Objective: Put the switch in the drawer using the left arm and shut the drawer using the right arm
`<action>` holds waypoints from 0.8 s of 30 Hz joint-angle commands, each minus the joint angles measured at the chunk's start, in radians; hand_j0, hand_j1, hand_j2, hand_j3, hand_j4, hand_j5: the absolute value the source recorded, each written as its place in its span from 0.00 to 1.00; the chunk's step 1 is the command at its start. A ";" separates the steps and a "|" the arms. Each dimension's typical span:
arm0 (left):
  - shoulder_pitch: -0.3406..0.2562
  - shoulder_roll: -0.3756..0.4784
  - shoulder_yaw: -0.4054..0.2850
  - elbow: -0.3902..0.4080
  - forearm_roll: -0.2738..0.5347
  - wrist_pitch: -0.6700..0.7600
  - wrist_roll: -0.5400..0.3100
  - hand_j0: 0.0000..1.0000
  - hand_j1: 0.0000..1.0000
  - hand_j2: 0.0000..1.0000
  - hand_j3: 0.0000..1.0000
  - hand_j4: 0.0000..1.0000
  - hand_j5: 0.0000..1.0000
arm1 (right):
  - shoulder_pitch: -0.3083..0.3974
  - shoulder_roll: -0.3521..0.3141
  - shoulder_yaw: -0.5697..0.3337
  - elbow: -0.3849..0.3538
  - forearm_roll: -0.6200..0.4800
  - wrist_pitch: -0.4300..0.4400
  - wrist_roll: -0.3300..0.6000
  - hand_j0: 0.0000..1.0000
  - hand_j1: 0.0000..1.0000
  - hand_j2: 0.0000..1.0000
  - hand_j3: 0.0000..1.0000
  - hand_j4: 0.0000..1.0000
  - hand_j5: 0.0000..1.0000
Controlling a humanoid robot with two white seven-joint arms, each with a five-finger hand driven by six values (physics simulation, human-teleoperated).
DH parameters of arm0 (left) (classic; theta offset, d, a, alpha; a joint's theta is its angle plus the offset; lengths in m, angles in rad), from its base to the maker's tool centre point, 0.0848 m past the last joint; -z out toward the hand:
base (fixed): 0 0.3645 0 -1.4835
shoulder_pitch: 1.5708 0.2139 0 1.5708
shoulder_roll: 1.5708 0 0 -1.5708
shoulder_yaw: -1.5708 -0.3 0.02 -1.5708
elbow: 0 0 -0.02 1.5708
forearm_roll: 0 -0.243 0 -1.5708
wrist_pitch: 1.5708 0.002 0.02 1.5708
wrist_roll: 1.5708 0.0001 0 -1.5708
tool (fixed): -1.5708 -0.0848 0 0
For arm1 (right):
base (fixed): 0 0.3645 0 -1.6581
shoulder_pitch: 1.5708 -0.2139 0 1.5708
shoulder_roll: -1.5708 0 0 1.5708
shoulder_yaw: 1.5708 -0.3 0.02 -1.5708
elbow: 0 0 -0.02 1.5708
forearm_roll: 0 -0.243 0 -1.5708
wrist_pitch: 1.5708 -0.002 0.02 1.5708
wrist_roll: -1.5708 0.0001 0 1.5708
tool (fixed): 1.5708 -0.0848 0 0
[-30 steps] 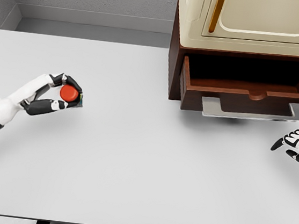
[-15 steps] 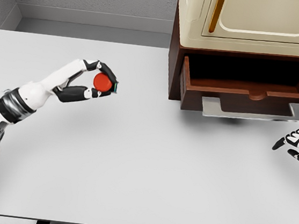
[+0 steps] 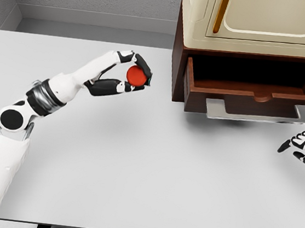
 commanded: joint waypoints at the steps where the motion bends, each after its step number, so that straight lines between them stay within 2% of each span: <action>1: 0.000 -0.040 0.001 -0.002 -0.058 0.002 0.000 0.46 0.46 0.46 0.46 0.46 0.46 | 0.000 -0.001 0.000 0.000 -0.007 0.001 -0.001 0.53 0.53 0.53 0.53 0.53 0.53; 9: -0.031 -0.139 0.010 -0.008 -0.211 0.002 0.000 0.46 0.46 0.46 0.46 0.46 0.46 | 0.006 -0.003 -0.007 0.000 -0.007 0.001 -0.001 0.53 0.53 0.53 0.53 0.53 0.53; 12: -0.038 -0.181 0.016 -0.043 -0.282 0.002 0.000 0.46 0.46 0.46 0.46 0.46 0.46 | 0.006 -0.005 -0.007 0.001 -0.007 0.001 -0.002 0.54 0.54 0.54 0.54 0.54 0.54; 17: -0.066 -0.201 0.015 -0.057 -0.320 0.005 0.000 0.45 0.45 0.45 0.45 0.45 0.45 | 0.006 -0.008 -0.007 0.000 -0.009 0.001 -0.002 0.53 0.53 0.53 0.53 0.53 0.53; 19: -0.066 -0.228 0.015 -0.066 -0.375 0.003 0.000 0.45 0.45 0.45 0.45 0.45 0.45 | 0.006 -0.008 -0.007 0.000 -0.009 0.001 -0.002 0.53 0.53 0.53 0.53 0.53 0.53; 21: -0.078 -0.228 0.008 -0.066 -0.383 0.003 0.000 0.46 0.46 0.46 0.46 0.46 0.46 | 0.006 -0.008 -0.007 0.000 -0.009 0.001 -0.002 0.53 0.53 0.53 0.53 0.53 0.53; 24: -0.092 -0.228 0.008 -0.066 -0.441 0.003 0.000 0.46 0.46 0.46 0.46 0.46 0.46 | 0.006 -0.008 -0.007 0.000 -0.009 0.001 -0.002 0.53 0.53 0.53 0.53 0.53 0.53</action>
